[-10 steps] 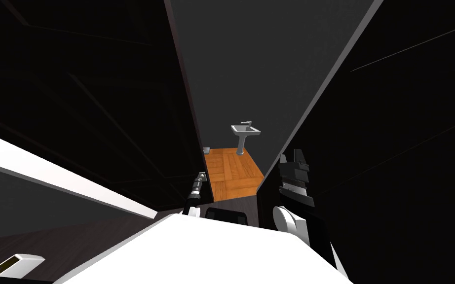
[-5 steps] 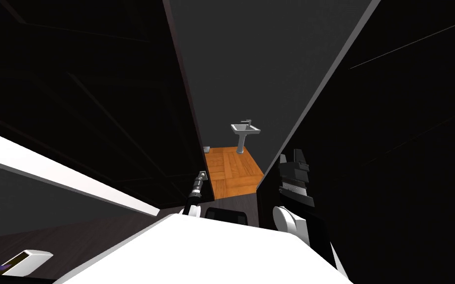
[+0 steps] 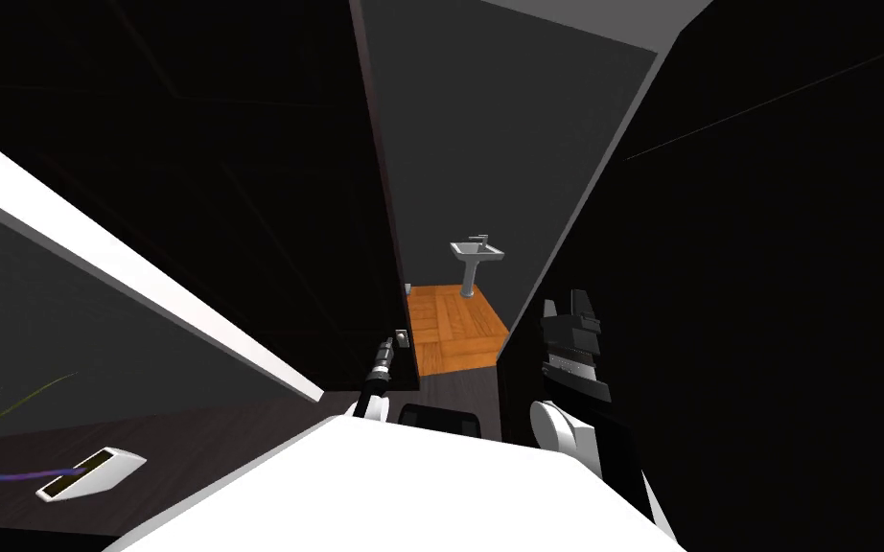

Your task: Pull the door open

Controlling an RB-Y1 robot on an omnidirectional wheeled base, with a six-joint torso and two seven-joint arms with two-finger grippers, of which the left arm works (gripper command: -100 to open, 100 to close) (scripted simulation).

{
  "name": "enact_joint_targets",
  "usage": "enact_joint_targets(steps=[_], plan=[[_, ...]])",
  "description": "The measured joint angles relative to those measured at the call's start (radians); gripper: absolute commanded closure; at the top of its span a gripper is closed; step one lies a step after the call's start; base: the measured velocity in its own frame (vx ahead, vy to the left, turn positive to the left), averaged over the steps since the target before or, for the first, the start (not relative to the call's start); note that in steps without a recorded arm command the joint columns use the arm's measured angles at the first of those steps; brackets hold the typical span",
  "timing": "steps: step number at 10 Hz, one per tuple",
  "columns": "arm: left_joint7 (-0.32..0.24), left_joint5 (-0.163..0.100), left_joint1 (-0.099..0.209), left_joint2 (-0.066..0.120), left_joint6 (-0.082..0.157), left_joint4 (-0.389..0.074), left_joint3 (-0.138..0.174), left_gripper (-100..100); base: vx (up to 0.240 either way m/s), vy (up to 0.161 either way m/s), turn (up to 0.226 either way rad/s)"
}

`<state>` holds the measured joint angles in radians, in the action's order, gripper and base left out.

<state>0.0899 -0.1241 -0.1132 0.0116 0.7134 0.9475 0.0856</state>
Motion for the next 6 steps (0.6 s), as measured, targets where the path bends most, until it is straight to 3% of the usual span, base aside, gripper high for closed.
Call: enact_joint_targets(steps=[6], plan=[[0.01, -0.003, 0.016, 0.028, -0.005, -0.027, -0.016, -100, -0.211, -0.002, 0.036]])
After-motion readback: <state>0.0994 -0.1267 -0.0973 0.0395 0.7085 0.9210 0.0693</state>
